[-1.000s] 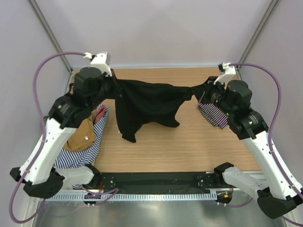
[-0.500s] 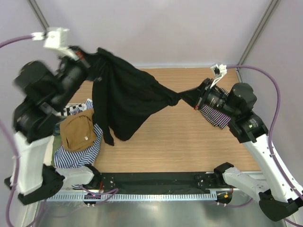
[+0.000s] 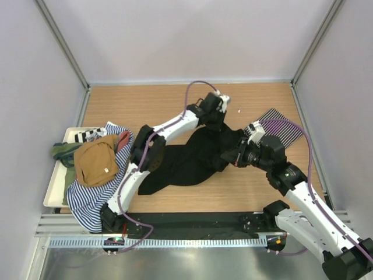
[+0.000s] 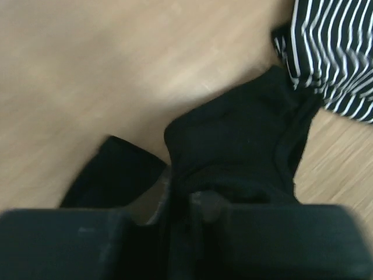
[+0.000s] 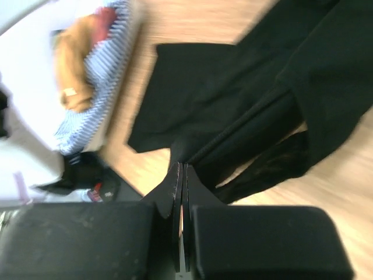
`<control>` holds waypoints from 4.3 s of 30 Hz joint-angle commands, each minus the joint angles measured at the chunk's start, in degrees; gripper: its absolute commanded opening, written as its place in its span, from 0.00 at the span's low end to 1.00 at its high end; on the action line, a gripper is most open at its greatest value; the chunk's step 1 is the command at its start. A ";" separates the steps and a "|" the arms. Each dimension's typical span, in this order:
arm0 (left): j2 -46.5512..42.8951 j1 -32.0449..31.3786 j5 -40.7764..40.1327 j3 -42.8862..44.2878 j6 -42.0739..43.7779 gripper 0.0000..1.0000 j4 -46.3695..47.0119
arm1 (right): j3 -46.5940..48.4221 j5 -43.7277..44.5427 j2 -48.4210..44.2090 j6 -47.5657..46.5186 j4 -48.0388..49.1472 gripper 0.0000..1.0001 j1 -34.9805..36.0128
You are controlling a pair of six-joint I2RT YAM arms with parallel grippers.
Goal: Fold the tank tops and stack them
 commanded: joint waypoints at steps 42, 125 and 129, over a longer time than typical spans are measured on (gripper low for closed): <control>-61.59 1.22 -20.60 -60.91 -14.82 0.70 -8.09 | 27.25 43.96 46.76 -1.81 -11.04 0.71 -2.42; -68.34 13.61 -10.13 -91.75 -32.75 0.31 2.54 | 23.91 34.30 48.35 -3.92 -2.86 0.01 -11.92; -68.43 13.61 -9.69 -91.76 -33.28 0.29 2.11 | 23.56 33.95 48.27 -3.74 -2.60 0.01 -11.92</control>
